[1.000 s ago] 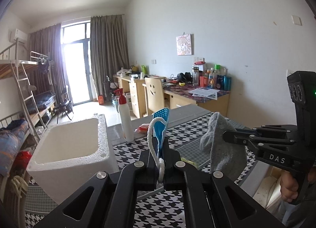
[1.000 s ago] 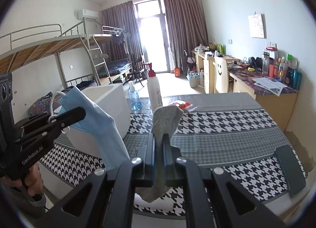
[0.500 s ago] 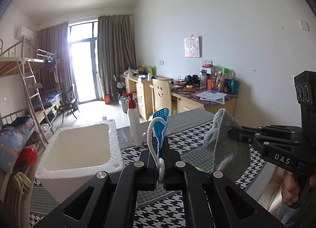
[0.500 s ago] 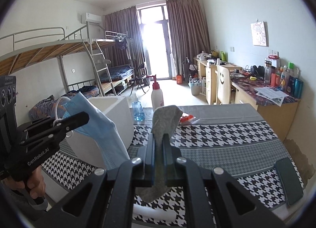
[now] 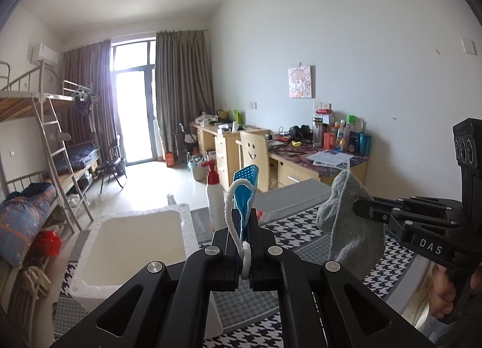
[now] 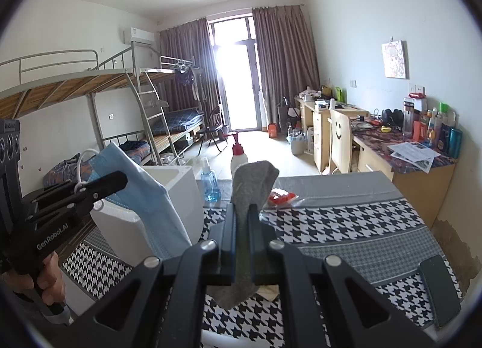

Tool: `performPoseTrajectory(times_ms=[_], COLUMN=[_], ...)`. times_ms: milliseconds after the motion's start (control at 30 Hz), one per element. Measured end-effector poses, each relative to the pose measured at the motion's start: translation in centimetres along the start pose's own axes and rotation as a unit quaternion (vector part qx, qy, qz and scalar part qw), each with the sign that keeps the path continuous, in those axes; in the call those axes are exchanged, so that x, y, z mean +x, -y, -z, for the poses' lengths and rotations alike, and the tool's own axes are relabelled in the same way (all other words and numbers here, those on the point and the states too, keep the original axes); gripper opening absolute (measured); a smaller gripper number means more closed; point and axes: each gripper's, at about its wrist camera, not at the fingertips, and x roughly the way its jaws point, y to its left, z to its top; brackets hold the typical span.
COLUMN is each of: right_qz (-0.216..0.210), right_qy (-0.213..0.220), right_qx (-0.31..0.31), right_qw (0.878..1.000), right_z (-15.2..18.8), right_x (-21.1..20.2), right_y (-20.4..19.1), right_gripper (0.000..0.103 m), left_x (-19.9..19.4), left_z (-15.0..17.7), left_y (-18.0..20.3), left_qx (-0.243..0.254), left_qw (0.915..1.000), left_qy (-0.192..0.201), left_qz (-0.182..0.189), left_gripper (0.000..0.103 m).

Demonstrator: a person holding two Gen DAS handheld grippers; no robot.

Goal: Organize soft objects
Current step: 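Carry the blue mask and grey cloth with both tools over the foam box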

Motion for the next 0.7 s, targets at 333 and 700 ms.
performPoseTrajectory(times_ms=[333,700], right_qz=[0.004,-0.003], right_qy=[0.012,0.017], right_qx=[-0.008,-0.014], right_qw=[1.0,1.0], right_z=[-1.2,-2.6], right_x=[0.3,1.4], right_y=[-0.2,-0.8], right_gripper=[0.009,0.009], left_x=[0.5,0.8], left_z=[-1.5,-3.1], left_y=[-1.0,-2.4], left_qx=[-0.01,-0.017], left_qw=[0.9999,0.9995], left_qy=[0.009,0.019], left_qz=[-0.005,-0.017], left_gripper=[0.003,0.003])
